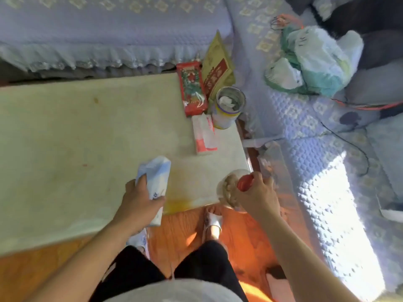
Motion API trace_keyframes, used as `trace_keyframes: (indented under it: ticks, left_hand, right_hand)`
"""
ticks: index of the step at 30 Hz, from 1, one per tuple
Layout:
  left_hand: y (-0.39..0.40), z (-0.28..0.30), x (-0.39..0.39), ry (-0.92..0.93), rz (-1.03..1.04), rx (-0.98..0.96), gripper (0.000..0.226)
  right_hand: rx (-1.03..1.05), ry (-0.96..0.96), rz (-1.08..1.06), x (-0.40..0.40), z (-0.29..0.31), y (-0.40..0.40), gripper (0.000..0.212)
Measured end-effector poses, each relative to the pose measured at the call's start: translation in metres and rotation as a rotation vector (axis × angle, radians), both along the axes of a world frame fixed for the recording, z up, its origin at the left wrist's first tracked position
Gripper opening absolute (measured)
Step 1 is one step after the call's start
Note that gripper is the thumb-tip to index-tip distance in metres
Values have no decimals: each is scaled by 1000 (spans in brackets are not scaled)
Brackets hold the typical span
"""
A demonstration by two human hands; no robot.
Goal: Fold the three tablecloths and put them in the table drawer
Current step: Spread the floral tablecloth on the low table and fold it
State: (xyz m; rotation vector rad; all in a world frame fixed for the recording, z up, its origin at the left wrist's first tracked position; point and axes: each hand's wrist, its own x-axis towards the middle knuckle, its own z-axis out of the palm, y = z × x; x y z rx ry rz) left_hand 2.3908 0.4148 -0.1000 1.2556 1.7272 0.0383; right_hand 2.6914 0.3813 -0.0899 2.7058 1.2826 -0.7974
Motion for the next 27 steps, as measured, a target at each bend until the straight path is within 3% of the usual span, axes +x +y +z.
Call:
trace_keyframes:
  ticks: [5, 10, 14, 27]
  left_hand:
    - [-12, -18, 58, 148, 342, -65, 74]
    - [-24, -43, 100, 191, 386, -122, 72]
    - [-20, -59, 128, 148, 472, -137, 78]
    - [-4, -80, 150, 111, 364, -52, 80]
  right_hand:
    - [45, -17, 128, 69, -64, 120, 80]
    - [68, 8, 108, 96, -107, 200, 84]
    - [79, -27, 167, 94, -129, 221, 83]
    - [120, -104, 232, 83, -152, 228, 75]
